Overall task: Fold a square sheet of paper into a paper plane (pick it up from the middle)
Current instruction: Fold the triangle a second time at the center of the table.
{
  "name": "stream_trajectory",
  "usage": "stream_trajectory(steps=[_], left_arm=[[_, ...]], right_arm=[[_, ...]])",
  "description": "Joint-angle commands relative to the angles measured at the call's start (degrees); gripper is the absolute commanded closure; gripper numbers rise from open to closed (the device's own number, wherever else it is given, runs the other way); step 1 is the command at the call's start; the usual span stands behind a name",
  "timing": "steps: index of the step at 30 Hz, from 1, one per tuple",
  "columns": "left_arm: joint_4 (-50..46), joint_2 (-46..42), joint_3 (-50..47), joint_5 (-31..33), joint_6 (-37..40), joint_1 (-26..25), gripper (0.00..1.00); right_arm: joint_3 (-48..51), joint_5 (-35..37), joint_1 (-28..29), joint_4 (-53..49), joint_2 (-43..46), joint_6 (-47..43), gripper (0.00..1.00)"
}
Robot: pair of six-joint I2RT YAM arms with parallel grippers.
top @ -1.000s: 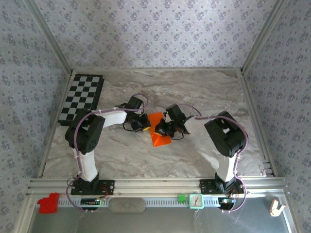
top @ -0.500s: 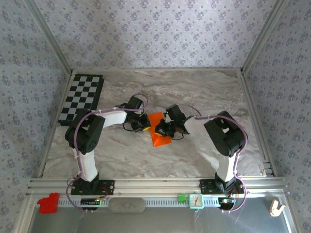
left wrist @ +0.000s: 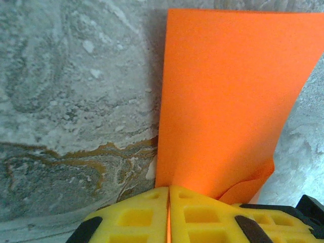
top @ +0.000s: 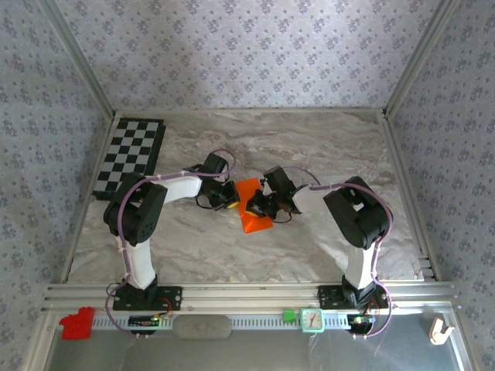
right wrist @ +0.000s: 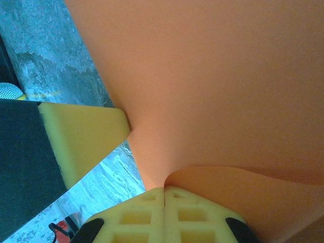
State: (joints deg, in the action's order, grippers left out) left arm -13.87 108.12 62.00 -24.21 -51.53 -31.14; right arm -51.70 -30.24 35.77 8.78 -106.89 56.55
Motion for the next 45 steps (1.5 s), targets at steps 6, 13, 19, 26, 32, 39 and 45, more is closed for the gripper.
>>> stream_trajectory(steps=[6, 13, 19, 26, 32, 39, 45], left_arm=[[-1.6, 1.7, -0.5, 0.2, -0.5, -0.5, 0.90], [-1.6, 1.3, -0.5, 0.4, -0.6, -0.5, 0.90], [-2.3, 0.2, 0.7, 0.4, -0.3, -0.4, 0.90], [-4.2, -3.6, 3.6, 1.7, -0.2, 0.8, 0.85], [-4.1, -8.8, 1.8, 5.4, -3.1, 2.8, 0.79], [-0.5, -14.4, -4.0, 5.4, -6.1, 2.8, 0.73], [1.0, -14.6, -5.3, 3.0, -6.6, 0.3, 0.80]], right_arm=[[-0.4, 1.3, -0.1, -0.6, -0.8, 0.8, 0.99], [-0.2, 2.6, -0.2, -2.1, -1.0, 1.0, 0.99], [-0.2, 2.5, -0.1, -2.9, -1.5, 1.1, 0.95], [-0.5, 2.0, -0.1, -4.0, -1.7, 1.0, 0.81], [-0.9, 1.9, -0.2, -4.6, -1.9, 1.2, 0.67], [-0.6, 1.9, -0.4, -4.7, -1.8, 1.8, 0.61], [-0.3, 2.6, -0.4, -5.2, -1.9, 1.7, 0.71]])
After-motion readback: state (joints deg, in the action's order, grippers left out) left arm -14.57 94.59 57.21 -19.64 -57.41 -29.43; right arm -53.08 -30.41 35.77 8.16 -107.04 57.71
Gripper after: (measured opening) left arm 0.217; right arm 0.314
